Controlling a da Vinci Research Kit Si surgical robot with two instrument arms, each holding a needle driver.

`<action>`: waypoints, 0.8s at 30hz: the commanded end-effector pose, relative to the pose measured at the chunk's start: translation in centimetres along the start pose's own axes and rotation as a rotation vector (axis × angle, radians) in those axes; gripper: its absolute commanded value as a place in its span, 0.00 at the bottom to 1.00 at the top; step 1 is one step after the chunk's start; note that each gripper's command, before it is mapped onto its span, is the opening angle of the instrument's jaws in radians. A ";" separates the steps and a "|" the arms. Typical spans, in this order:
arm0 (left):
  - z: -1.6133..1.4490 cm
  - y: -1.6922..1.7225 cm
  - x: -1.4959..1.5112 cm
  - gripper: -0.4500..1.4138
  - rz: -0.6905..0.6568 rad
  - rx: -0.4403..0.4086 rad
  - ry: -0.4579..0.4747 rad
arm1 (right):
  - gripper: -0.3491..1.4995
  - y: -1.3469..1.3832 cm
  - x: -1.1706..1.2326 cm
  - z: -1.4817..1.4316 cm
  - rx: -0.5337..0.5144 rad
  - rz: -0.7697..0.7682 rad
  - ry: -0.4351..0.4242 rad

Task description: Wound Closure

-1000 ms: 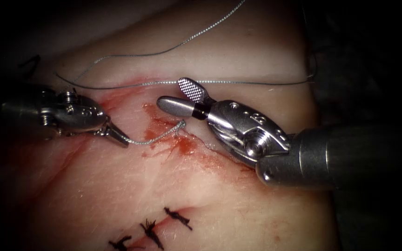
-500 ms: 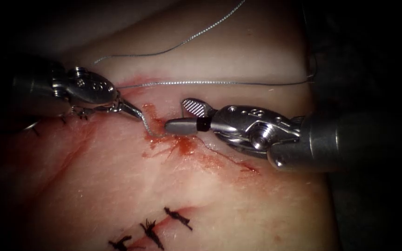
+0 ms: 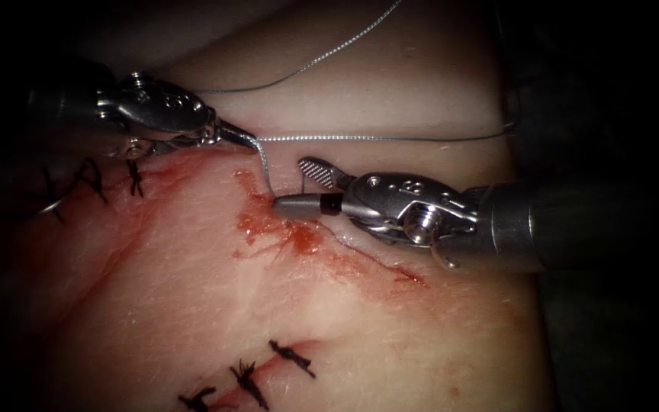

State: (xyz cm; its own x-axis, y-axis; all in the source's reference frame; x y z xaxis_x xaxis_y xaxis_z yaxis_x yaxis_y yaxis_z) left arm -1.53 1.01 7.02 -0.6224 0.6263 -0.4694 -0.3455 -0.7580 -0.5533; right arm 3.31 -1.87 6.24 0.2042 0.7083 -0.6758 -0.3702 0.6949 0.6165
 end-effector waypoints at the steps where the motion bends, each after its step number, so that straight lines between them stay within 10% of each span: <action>1: 0.06 0.00 0.02 0.00 -0.010 -0.002 0.004 | 0.91 0.02 -0.05 0.12 -0.002 0.006 0.001; 24: 0.07 0.08 0.10 0.00 0.003 -0.023 0.023 | 0.96 0.11 -0.22 0.76 -0.055 0.085 0.011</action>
State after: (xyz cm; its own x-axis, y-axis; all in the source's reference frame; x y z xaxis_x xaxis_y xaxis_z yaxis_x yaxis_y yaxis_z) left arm -1.63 1.01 6.92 -0.6069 0.6284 -0.4866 -0.3276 -0.7556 -0.5672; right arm 3.82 -1.84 6.74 0.1609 0.7633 -0.6257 -0.4364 0.6236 0.6486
